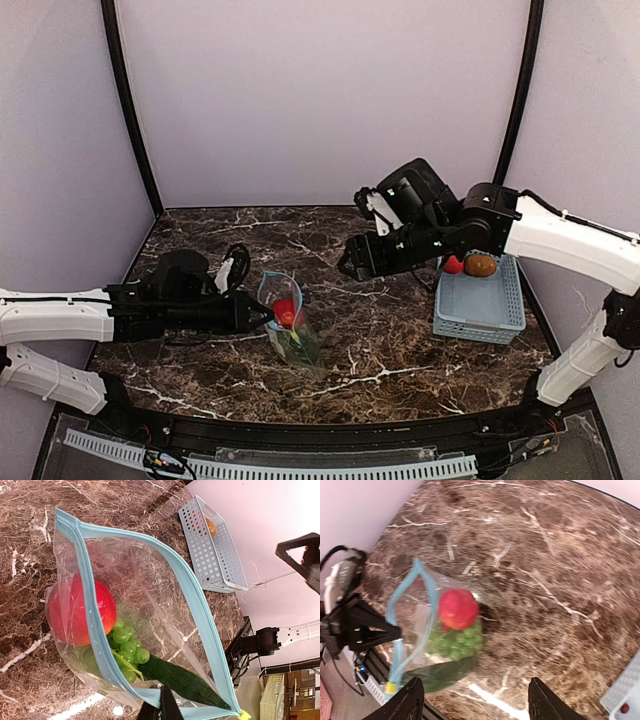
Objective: Place the food in the zip-top bag and seal the zipper
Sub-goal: Adjust the fake vegetable in the bin.
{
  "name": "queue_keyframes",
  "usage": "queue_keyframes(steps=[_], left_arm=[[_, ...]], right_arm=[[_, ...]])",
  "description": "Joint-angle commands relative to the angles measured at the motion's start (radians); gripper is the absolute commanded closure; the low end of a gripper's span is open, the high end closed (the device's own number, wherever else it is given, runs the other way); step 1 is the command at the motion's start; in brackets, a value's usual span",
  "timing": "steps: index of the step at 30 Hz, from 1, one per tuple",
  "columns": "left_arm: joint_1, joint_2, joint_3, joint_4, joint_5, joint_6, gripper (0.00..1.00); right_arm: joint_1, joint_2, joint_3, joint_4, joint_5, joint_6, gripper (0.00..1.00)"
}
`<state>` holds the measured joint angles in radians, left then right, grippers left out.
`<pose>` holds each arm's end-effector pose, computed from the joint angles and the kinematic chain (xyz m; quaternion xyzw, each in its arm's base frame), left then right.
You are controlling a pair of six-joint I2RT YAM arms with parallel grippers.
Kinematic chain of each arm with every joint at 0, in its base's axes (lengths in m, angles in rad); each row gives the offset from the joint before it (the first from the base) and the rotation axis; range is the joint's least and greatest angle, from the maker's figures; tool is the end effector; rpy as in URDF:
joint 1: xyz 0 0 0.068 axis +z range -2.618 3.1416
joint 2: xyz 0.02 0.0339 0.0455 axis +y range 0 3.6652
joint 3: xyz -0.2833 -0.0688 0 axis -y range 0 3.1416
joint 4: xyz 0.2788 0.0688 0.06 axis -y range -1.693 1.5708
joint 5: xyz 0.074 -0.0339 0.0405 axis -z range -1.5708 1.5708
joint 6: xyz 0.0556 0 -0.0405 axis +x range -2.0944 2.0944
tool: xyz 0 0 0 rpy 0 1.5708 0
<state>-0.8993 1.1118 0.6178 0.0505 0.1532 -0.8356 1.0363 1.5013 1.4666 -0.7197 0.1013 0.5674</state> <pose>0.1706 -0.2283 0.2328 0.0677 0.8411 -0.4481 0.2952 0.1960 0.3201 0.3578 -0.1934 0.8963 0.2526 0.3091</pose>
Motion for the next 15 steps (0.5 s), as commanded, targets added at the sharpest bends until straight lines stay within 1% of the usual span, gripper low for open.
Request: queue_keyframes(steps=[1,4,9,12,15], left_arm=[[0.007,-0.014,0.009,0.017,0.029,0.005,0.99],[0.008,-0.019,0.016,0.005,0.032,0.011,0.99],[0.008,-0.023,0.019,0.002,0.041,0.005,0.99],[0.009,-0.024,0.018,0.004,0.042,-0.002,0.99],[0.010,-0.022,0.024,-0.005,0.048,0.002,0.99]], right_arm=[[-0.113,-0.075,-0.106,-0.103,0.109,0.010,0.30],[-0.208,-0.116,-0.169,-0.111,0.128,-0.013,0.29],[-0.405,-0.145,-0.263,-0.083,0.137,-0.080,0.29],[-0.569,-0.134,-0.320,-0.006,0.076,-0.139,0.28],[-0.693,-0.088,-0.344,0.058,0.041,-0.193,0.28]])
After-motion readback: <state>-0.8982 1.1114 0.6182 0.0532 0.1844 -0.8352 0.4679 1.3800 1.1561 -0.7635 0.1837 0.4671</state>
